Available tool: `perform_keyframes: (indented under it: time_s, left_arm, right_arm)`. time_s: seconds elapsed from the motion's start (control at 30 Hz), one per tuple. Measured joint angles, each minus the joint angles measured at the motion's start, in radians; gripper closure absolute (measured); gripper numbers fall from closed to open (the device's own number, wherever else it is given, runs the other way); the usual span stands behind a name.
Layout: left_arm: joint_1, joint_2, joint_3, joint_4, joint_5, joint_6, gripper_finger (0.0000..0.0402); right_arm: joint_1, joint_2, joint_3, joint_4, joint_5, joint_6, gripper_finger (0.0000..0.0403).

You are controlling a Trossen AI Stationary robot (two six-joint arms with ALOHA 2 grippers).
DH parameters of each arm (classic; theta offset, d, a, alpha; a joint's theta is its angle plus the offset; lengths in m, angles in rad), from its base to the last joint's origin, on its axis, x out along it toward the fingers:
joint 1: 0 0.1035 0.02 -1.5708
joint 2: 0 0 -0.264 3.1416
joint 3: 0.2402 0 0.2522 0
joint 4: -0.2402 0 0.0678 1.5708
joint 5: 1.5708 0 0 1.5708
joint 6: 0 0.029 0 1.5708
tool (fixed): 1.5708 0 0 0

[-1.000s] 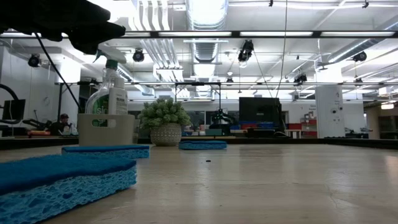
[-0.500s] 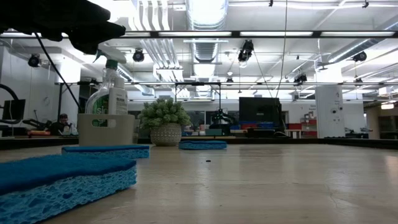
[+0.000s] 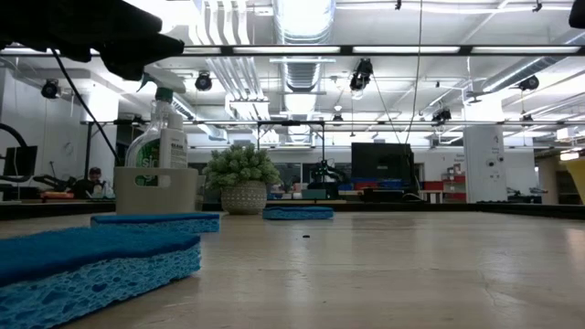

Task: Pick & Place Kitchen Items
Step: Put the blue sponge into the yellow bin

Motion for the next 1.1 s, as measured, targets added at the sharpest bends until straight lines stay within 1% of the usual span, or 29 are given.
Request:
perform_keyframes:
  time_s: [0.07, 0.17, 0.33, 0.4, 0.47, 0.57, 0.8, 1.1]
  left_arm:
    - [0.0, 0.0, 0.0, -0.001, 0.0, 0.0, 0.0165]
    - [0.0, 0.0, 0.0, -0.001, 0.0, -0.003, 0.0165]
    - [0.0, 0.0, 0.0, -0.001, 0.0, -0.003, 0.0165]
    - [0.0, 0.0, 0.0, -0.001, 0.0, -0.003, 0.0165]
    - [0.0, 0.0, 0.0, -0.001, 0.0, -0.003, 0.0165]
    - [0.0, 0.0, 0.0, -0.001, 0.0, -0.003, 0.0165]
    - [0.0, 0.0, 0.0, -0.001, 0.0, -0.002, 0.0165]
    - [0.0, 0.0, 0.0, -0.001, 0.0, -0.002, 0.0165]
  right_arm:
    - [-0.001, 0.0, -0.002, -0.037, 0.0, 0.022, 0.0286]
    - [-0.002, 0.0, -0.002, -0.058, 0.0, 0.042, 0.0216]
    - [-0.002, 0.0, -0.002, -0.057, 0.002, 0.05, 0.0103]
    - [-0.002, 0.0, -0.002, -0.057, 0.013, 0.051, 0.0072]
    - [-0.002, 0.0, -0.002, -0.057, 0.019, 0.051, 0.0051]
    - [-0.002, 0.0, -0.002, -0.056, 0.026, 0.051, 0.0039]
    - [-0.002, 0.0, 0.0, -0.049, 0.034, 0.05, 0.0037]
    - [0.0, 0.0, 0.074, -0.047, 0.048, 0.021, 0.0037]
